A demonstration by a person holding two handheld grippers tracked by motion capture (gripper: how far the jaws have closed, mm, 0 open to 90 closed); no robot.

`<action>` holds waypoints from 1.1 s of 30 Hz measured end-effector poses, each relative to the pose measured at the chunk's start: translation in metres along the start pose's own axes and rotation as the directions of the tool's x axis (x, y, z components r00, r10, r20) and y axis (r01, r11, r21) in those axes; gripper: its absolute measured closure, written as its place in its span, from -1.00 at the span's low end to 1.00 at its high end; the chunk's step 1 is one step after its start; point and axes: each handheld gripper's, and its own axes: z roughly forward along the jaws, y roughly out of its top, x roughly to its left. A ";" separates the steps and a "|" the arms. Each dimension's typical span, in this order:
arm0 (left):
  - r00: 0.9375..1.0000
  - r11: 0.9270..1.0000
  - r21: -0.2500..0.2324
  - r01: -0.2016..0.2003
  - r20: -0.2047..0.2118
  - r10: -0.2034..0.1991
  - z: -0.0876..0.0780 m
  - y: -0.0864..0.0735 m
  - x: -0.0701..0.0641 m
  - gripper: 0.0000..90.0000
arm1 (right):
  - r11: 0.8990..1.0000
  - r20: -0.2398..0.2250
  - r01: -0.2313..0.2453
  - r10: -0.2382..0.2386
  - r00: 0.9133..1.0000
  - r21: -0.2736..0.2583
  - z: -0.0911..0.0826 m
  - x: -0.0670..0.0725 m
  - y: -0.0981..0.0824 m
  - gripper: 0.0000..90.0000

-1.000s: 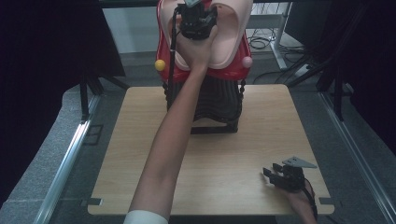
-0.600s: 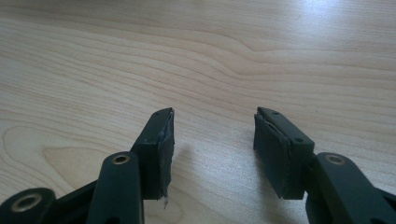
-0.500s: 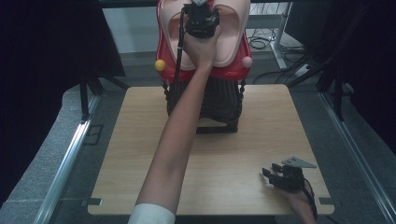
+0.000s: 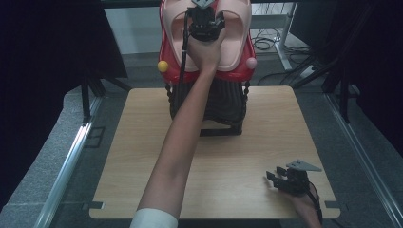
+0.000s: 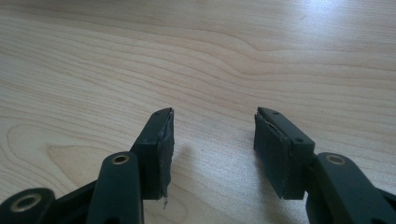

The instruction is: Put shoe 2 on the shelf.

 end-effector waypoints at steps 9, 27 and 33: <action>0.995 1.000 0.000 -0.012 0.101 0.012 -0.027 -0.004 0.012 0.14 | 1.000 0.003 0.003 -0.003 1.000 0.001 0.000 0.001 0.000 0.06; 0.944 0.996 0.005 -0.092 0.319 0.086 -0.107 -0.042 0.028 0.02 | 1.000 0.008 0.002 -0.002 1.000 0.002 0.002 0.002 0.001 0.06; 0.924 0.995 0.012 -0.097 0.373 0.086 -0.129 -0.062 0.031 0.00 | 1.000 0.010 0.006 -0.006 1.000 0.003 0.002 0.002 0.002 0.05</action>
